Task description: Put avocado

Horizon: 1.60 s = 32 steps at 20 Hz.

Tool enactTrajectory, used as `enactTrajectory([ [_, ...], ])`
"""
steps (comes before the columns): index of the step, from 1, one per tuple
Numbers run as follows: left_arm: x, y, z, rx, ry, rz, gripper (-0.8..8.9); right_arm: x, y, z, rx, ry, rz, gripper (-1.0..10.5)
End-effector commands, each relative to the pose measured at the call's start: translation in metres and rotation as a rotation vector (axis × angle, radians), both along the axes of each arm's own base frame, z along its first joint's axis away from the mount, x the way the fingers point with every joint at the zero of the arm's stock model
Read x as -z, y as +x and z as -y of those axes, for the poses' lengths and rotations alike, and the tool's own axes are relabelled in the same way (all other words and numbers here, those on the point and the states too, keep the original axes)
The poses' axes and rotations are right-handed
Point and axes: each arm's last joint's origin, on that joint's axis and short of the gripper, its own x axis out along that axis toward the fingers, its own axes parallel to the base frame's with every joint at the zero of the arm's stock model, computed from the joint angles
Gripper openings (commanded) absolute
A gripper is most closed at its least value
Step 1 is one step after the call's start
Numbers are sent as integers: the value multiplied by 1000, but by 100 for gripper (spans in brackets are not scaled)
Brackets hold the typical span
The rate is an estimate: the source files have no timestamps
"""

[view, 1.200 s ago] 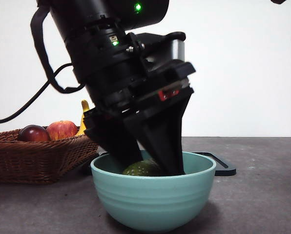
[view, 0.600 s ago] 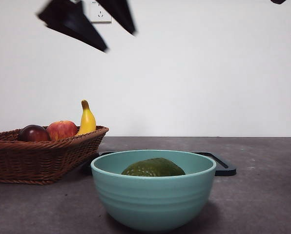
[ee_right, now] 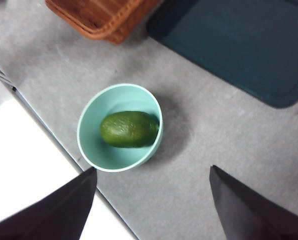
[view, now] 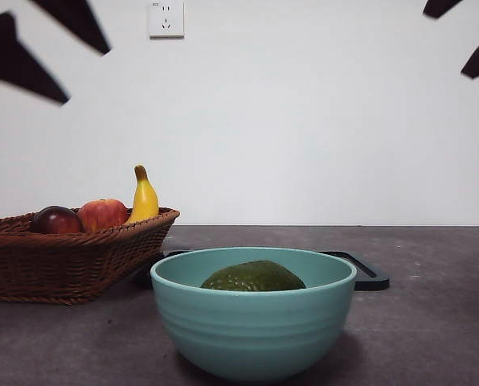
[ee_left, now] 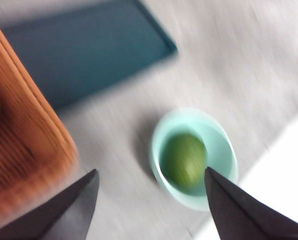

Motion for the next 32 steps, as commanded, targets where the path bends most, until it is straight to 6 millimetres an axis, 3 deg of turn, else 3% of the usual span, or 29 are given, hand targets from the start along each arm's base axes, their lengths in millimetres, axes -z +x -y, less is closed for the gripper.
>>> enactTrajectory([
  [1,6,-8,0,55,-30,-44,342,2,9,-5,3,-6,-32,362],
  [5,7,-20,-5,106,-19,-82,342,18,30,-18,-12,-46,-110,362],
  [12,7,-24,-5,167,-57,-118,342,57,63,-62,-106,-98,-186,356],
  [16,7,-25,-5,167,-56,-119,342,82,77,-83,-112,-156,-192,292],
  [24,7,-25,-5,169,-55,-116,342,116,87,-109,-114,-259,-181,208],
  [30,7,-25,-5,169,-55,-116,342,124,85,-119,-132,-287,-169,17],
  [32,7,-25,-5,169,-55,-116,342,123,84,-122,-141,-278,-162,9],
])
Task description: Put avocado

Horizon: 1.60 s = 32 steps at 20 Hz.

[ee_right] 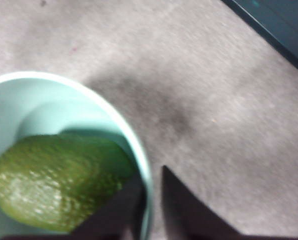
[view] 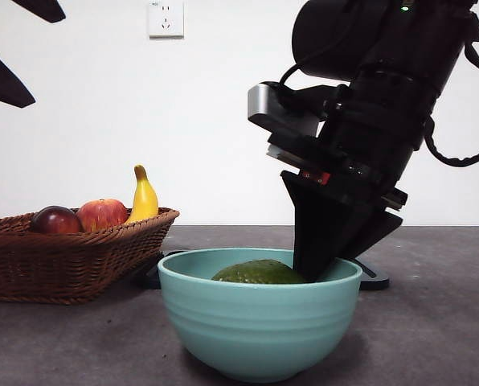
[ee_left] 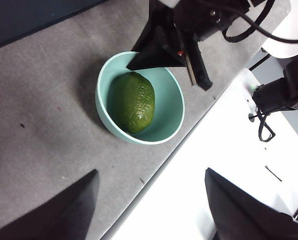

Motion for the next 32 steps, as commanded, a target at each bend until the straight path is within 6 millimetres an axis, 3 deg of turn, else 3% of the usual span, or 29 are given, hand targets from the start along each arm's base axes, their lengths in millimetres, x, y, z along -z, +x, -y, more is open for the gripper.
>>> enactTrajectory([
  [1,-2,1,1,19,-4,19,342,-1,1,-7,-1,13,5,9],
  [4,-2,1,1,20,-4,20,342,-14,6,-12,10,38,15,9],
  [8,-2,1,1,20,-4,21,342,-55,23,-17,37,76,74,9],
  [12,-2,1,1,20,-4,20,342,-88,56,-10,121,113,161,9],
  [15,-3,1,1,20,-4,21,342,-96,94,-6,173,102,172,9],
  [18,-3,1,1,20,-4,21,342,-90,134,-3,218,82,161,9],
  [22,-2,1,1,20,-4,20,342,-59,170,2,268,54,121,9],
  [27,-2,1,1,20,-4,20,342,-30,185,4,287,35,94,9],
  [32,-3,1,1,20,-4,20,342,-17,187,5,288,11,56,9],
])
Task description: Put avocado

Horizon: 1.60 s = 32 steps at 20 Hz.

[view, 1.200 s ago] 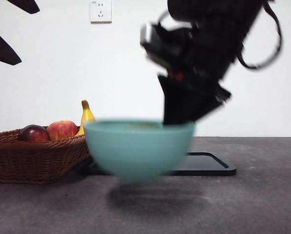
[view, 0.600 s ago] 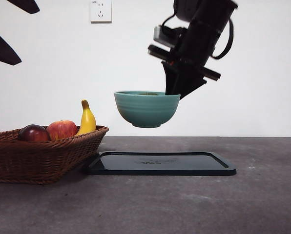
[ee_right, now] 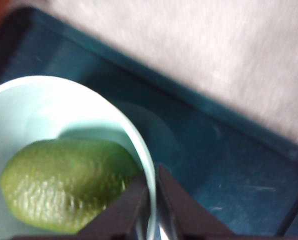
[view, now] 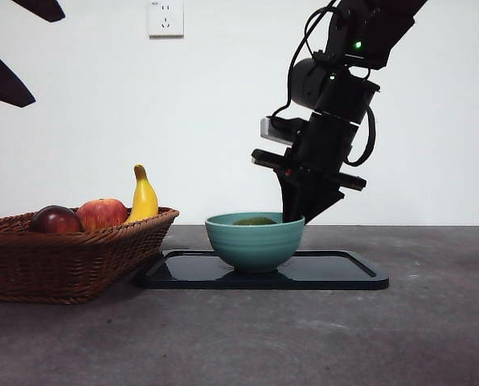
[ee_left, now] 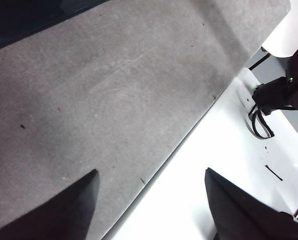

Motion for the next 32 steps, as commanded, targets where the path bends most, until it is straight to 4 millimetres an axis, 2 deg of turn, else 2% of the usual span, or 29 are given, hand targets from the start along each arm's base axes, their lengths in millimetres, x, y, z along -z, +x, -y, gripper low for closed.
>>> enactTrajectory([
  [1,-2,1,1,15,-5,14,342,3,5,-5,-13,1,1,9],
  [4,-2,1,1,16,-5,15,342,4,4,-5,-9,-1,-7,20],
  [7,-2,1,1,16,-5,15,342,2,4,-4,7,4,-12,180],
  [9,-2,1,1,16,-5,15,342,-15,0,-2,30,-5,33,183],
  [12,-2,1,1,16,-5,15,342,-62,-16,7,50,3,133,183],
  [14,-2,1,2,16,-5,16,342,-102,-41,17,27,21,165,183],
  [17,-2,1,2,15,-5,16,342,-154,-94,26,-26,48,187,183],
  [20,-2,1,2,16,-5,16,342,-181,-137,30,-78,69,219,186],
  [22,-2,1,2,16,-5,17,342,-186,-159,33,-108,86,243,186],
  [25,-2,1,2,15,-5,16,342,-180,-193,39,-154,106,267,186],
  [27,-2,1,2,16,-6,17,342,-169,-212,45,-175,120,278,186],
  [32,-2,1,2,15,-5,16,342,-127,-253,57,-223,140,234,187],
])
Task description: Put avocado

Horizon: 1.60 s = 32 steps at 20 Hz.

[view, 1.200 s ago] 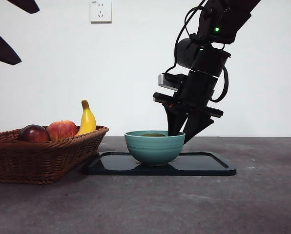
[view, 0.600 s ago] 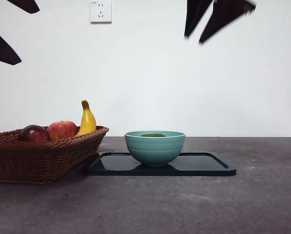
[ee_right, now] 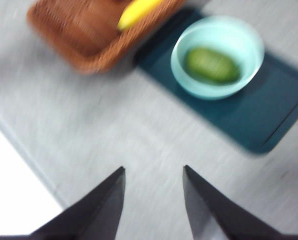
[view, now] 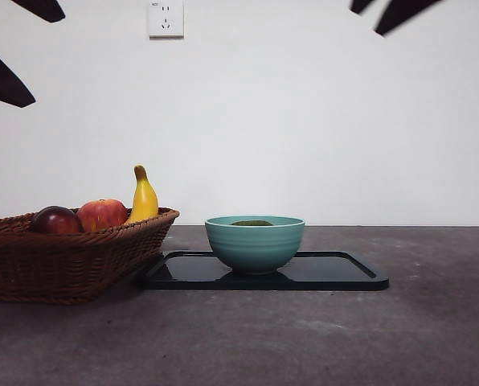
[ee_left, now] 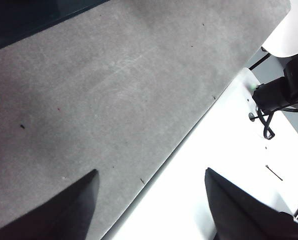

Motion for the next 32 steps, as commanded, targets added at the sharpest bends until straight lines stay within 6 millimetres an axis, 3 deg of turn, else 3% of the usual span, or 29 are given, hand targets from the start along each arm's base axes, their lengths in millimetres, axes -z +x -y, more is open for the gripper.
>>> enactTrajectory([
  [1,-2,1,2,15,-5,16,342,16,-12,-1,-24,18,-33,187],
  [4,-2,1,1,15,-5,16,342,28,-23,2,-49,25,-43,187],
  [9,-2,1,1,15,-5,16,332,28,-24,2,-54,28,-40,186],
  [11,-2,1,1,15,-5,16,186,28,-24,2,-54,27,-41,148],
  [12,-2,1,1,16,-5,16,61,28,-24,2,-53,27,-41,62],
  [13,-2,1,1,15,-5,16,5,28,-24,2,-53,27,-41,4],
  [30,-3,2,2,15,-10,28,9,28,-24,2,-51,26,-38,7],
  [32,-11,1,-2,24,-2,185,9,28,-24,2,-51,26,-38,7],
])
